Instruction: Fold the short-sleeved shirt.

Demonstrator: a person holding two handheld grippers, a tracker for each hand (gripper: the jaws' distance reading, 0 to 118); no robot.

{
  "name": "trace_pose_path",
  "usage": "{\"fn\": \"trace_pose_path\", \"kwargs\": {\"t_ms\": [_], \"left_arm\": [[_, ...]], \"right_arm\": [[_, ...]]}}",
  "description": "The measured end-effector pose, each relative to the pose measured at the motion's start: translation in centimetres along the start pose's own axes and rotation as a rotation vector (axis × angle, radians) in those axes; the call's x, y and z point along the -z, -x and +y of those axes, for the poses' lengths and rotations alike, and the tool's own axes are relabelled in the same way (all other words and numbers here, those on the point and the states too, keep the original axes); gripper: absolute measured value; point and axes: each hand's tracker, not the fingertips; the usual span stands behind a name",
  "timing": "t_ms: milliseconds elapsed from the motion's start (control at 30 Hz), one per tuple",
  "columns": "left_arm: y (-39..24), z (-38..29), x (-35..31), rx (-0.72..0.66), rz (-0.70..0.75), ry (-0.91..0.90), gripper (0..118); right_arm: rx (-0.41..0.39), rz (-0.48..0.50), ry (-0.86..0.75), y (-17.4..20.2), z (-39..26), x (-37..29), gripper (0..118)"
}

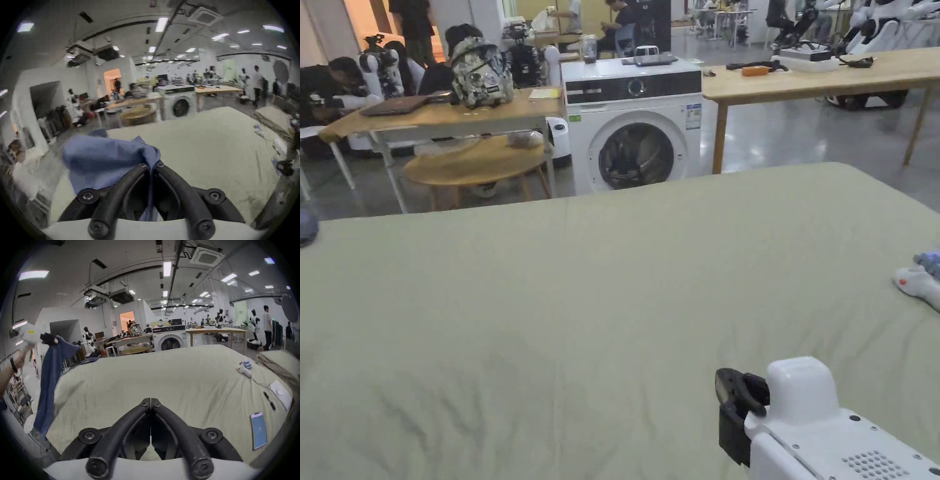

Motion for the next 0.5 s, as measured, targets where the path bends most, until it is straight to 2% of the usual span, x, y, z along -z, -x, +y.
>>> {"fn": "trace_pose_path", "kwargs": {"t_ms": [67,200,267,333,433,500], "left_arm": [[-6.5,-2.5,3.4,0.002,-0.133,0.058,0],[-21.9,-10.5,6.5,-0.045,-0.427,0.154,0],[-29.2,-14.5,6.2,-0.086,-0.59,0.226,0],[-35.9,-17.4,4.8,-0.03,-0.714,0.282,0],[-43.0,-20.4,2.6,0.087,-0.852,0.312,0],[-45.6,-21.6,1.1,0.072,-0.955,0.316,4]], "right_arm": [[0.042,-0.011,0.012,-0.8,-0.1,-0.2,0],[0.06,-0.069,0.037,-2.2,-0.8,-1.1,0],[0.073,-0.088,0.049,-3.1,-1.2,-1.7,0],[0.073,-0.114,0.054,-3.8,-1.5,-2.4,0],[0.086,-0.152,0.056,-4.7,-2.0,-3.3,0],[0.098,-0.171,0.06,-5.2,-2.3,-3.8,0]]}}
